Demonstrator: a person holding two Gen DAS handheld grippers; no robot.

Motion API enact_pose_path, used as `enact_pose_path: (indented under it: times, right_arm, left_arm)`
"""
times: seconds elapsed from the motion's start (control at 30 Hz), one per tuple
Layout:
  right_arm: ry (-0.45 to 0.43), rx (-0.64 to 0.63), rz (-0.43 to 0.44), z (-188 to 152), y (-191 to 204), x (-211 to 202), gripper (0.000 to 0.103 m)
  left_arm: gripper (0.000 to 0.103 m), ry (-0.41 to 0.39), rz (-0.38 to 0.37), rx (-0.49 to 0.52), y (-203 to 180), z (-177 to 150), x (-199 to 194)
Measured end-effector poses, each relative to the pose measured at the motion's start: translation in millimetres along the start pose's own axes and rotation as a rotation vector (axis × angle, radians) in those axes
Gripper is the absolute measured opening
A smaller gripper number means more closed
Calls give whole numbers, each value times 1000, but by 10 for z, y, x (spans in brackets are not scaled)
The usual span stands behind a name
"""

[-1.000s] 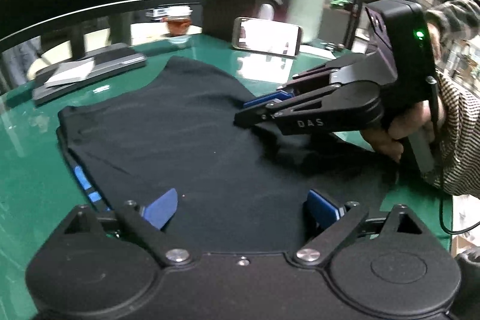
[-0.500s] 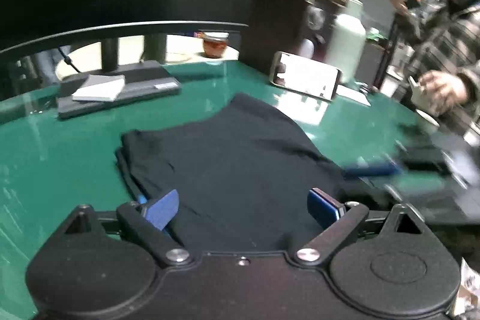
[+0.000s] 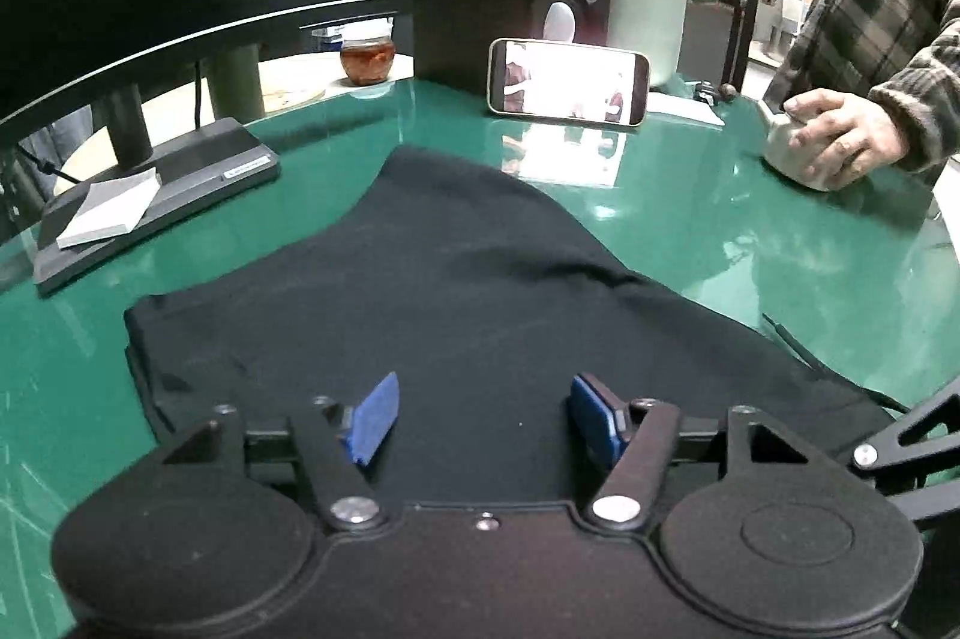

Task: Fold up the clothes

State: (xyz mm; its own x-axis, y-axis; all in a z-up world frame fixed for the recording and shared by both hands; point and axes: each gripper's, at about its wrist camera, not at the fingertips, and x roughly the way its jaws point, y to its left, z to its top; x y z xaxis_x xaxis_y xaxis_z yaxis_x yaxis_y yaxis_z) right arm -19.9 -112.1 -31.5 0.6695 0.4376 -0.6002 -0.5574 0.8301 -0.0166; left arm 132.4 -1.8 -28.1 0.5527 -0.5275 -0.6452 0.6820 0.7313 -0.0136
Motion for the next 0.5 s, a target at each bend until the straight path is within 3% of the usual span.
enact_pose_path:
  times: [0.13,0.3,0.4,0.5]
  right_arm:
    - [-1,-14,-4,-12,50,-33,20]
    - [-27,13,-27,58,-38,-127,19]
    - [-63,49,-120,111,-237,-226,20]
    - [-48,97,-231,118,-479,-164,20]
  left_arm:
    - [62,0,14,-12,-16,14,23]
    - [63,-67,-2,-129,168,38,-233]
    - [63,-63,8,-136,228,-35,-363]
    - [63,-37,-28,-105,154,-121,-395]
